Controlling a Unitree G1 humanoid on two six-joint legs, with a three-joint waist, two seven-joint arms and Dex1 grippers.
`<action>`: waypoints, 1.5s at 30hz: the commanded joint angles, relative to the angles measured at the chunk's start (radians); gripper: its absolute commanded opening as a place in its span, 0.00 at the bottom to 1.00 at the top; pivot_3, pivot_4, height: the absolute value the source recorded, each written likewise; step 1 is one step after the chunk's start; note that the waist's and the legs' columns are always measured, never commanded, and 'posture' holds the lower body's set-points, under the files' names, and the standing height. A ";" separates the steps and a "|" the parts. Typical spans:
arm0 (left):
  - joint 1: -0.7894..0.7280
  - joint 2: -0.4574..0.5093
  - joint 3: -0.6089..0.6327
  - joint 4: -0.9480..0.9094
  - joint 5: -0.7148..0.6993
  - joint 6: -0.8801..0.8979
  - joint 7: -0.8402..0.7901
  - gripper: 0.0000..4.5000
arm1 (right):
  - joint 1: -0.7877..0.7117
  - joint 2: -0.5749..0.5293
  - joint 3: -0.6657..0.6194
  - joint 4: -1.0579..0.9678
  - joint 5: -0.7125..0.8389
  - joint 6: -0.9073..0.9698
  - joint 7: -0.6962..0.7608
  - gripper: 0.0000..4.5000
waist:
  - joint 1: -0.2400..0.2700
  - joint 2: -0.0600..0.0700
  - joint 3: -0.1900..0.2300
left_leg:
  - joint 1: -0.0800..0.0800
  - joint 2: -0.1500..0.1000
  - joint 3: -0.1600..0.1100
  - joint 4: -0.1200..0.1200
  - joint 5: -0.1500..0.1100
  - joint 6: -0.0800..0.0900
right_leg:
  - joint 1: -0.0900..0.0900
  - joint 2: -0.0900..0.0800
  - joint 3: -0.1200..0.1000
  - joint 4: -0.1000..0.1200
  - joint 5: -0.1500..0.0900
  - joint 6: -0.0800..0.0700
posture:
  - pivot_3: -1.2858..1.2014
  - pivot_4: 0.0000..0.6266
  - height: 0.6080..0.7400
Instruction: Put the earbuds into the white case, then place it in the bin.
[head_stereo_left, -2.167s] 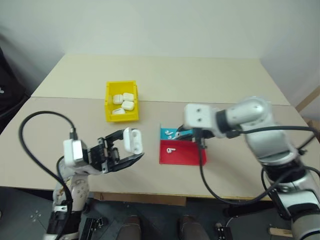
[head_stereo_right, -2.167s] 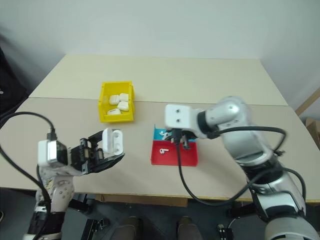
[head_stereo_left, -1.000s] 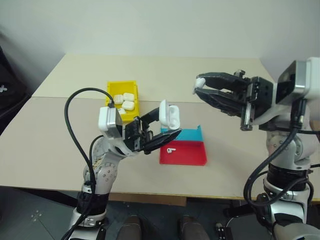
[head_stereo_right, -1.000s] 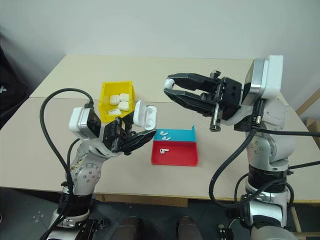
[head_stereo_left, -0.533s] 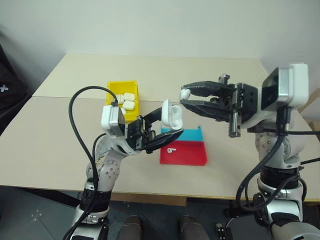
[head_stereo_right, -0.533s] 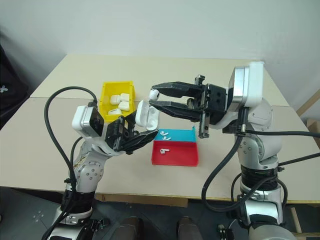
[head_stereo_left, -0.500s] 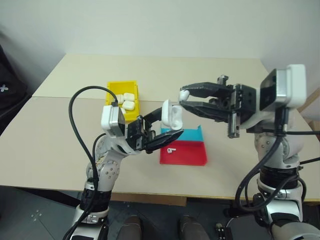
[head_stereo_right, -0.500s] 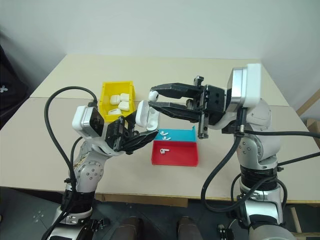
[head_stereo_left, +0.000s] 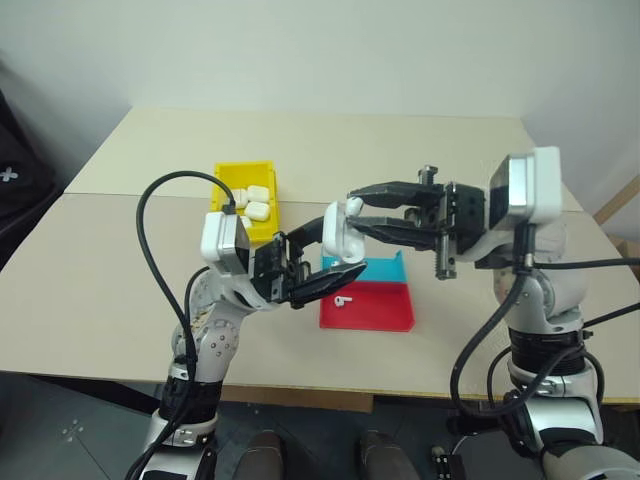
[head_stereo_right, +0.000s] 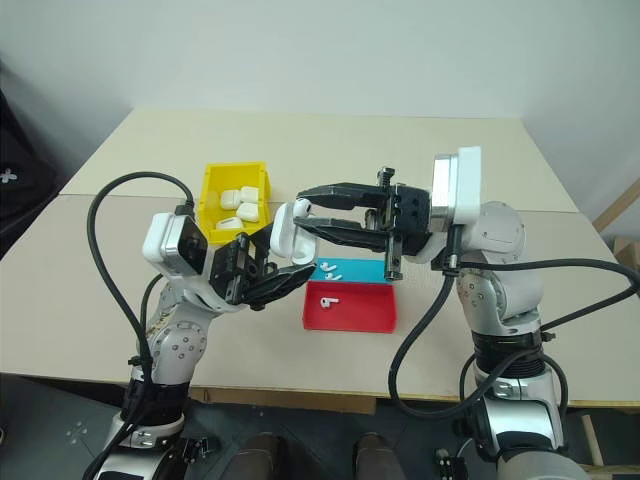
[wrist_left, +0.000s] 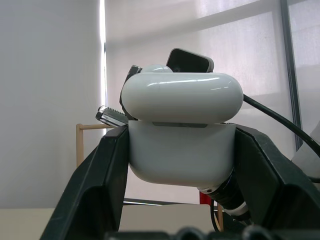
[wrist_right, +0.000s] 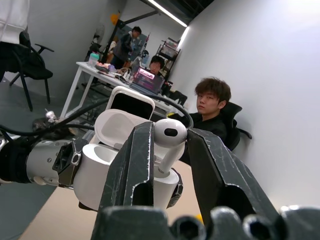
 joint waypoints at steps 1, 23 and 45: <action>-0.003 0.001 0.004 -0.027 -0.007 -0.007 0.003 0.62 | 0.004 -0.008 0.002 -0.017 -0.002 -0.032 0.015 0.28 | 0.000 0.000 0.000 | 0.000 0.000 0.000 0.000 0.000 0.000 | 0.000 0.000 0.000 0.000 0.000 0.000 | 0.52 0.24 1.00; -0.011 -0.014 0.002 -0.005 0.004 -0.021 -0.004 0.62 | 0.025 -0.019 0.020 0.001 -0.063 -0.163 0.027 0.62 | 0.000 0.000 0.000 | 0.000 0.000 0.000 0.000 0.000 0.000 | 0.000 0.000 0.000 0.000 0.000 0.000 | 0.52 0.24 1.00; 0.362 0.343 0.300 0.014 0.079 -0.209 -0.173 0.62 | -0.413 -0.298 0.408 0.423 -0.502 0.189 0.133 0.62 | -0.025 0.003 0.002 | 0.000 0.001 0.001 -0.004 0.000 0.000 | -0.002 0.000 0.001 -0.002 0.000 -0.001 | 0.52 0.24 1.00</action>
